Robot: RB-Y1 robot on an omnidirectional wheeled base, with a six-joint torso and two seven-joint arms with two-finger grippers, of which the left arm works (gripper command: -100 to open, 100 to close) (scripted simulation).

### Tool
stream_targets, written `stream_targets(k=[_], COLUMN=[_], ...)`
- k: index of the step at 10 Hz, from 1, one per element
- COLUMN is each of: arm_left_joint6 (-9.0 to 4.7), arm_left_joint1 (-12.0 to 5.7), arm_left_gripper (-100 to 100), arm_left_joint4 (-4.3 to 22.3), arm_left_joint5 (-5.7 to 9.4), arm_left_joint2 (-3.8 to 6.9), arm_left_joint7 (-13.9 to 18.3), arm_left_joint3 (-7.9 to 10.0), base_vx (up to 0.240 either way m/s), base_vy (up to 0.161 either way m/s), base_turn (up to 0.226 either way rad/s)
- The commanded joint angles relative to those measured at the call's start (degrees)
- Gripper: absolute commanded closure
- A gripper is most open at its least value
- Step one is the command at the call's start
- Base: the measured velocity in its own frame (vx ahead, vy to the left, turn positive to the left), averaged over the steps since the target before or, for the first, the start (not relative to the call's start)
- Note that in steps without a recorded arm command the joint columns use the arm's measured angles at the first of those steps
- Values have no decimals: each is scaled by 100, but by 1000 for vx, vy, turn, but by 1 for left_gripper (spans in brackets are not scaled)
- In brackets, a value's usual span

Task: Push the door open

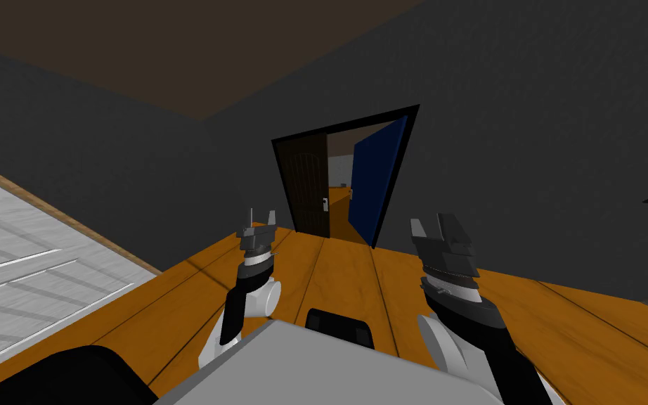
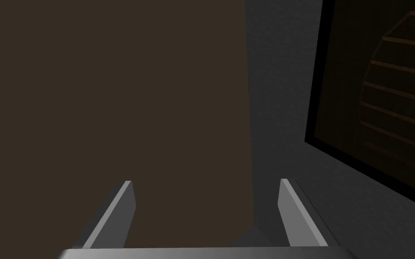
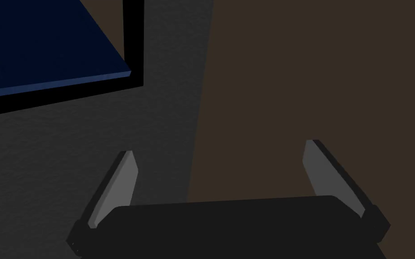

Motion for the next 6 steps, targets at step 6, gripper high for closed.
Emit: stream_targets(k=[6], arm_left_joint6=[66], arm_left_joint1=[-445], arm_left_gripper=[-100], arm_left_joint4=[788], arm_left_joint5=[-22], arm_left_joint2=[165], arm_left_joint7=[-63], arm_left_joint3=[4], base_vx=[91], base_vy=[20], base_turn=[-4])
